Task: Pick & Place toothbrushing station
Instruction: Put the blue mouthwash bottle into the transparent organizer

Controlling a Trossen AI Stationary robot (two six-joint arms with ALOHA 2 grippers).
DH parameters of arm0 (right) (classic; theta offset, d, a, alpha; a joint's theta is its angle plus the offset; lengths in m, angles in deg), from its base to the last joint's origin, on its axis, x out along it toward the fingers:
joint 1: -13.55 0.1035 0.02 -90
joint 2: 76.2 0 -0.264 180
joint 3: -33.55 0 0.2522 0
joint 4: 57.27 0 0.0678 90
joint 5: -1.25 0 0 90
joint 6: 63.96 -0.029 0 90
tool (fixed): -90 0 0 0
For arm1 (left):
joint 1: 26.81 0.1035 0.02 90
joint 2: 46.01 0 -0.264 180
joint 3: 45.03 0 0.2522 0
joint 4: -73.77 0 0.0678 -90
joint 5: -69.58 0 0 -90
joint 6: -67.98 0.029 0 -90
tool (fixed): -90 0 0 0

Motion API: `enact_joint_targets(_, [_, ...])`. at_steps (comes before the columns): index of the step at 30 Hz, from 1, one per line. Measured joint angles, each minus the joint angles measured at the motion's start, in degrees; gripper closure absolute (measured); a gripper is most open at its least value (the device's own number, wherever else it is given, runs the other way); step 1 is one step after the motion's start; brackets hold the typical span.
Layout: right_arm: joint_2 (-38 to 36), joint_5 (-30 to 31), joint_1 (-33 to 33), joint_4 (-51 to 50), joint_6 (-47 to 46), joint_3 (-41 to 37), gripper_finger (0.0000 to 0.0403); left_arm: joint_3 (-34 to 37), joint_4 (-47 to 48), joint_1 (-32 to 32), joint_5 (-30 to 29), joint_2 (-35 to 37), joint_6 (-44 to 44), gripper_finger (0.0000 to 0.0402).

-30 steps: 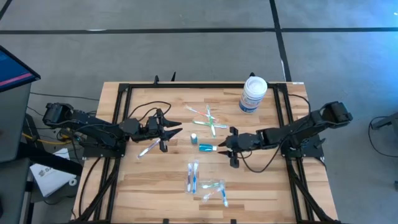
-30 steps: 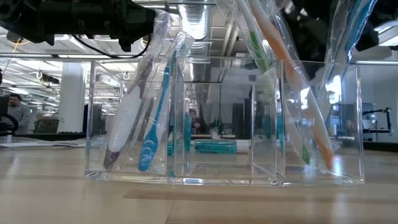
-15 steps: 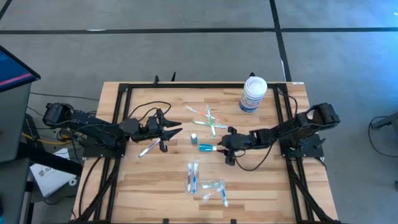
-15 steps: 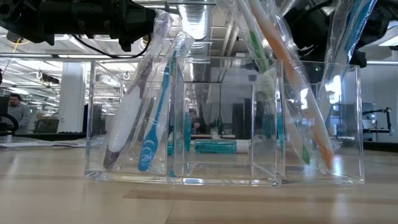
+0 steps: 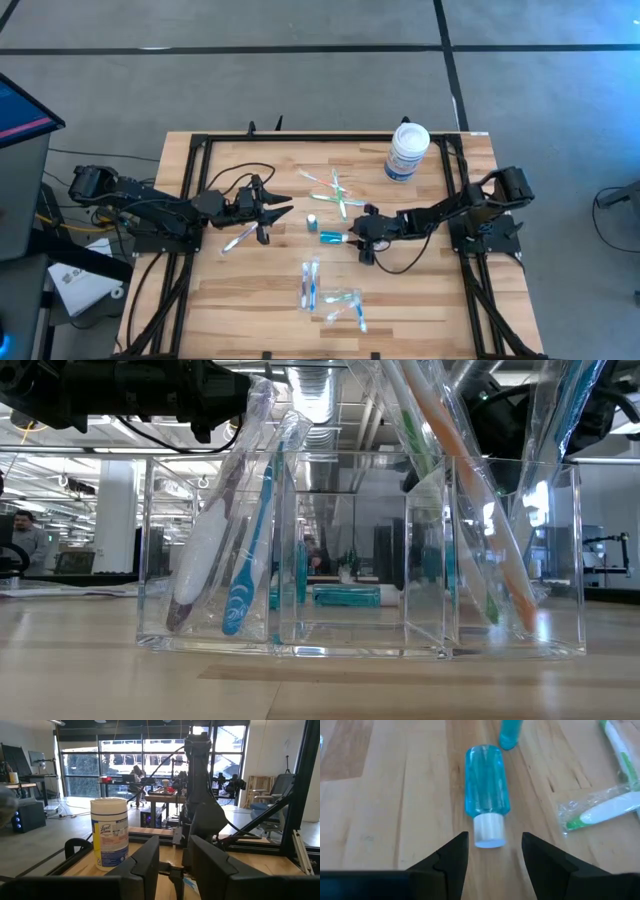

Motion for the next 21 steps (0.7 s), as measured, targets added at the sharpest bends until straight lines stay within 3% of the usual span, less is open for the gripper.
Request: enact_joint_targets(21, [2.9, -0.4, -0.4, 2.8, 0.0, 0.1, 0.0228, 0.0, 0.0, 0.0, 0.0, 0.0, 0.0, 0.0298])
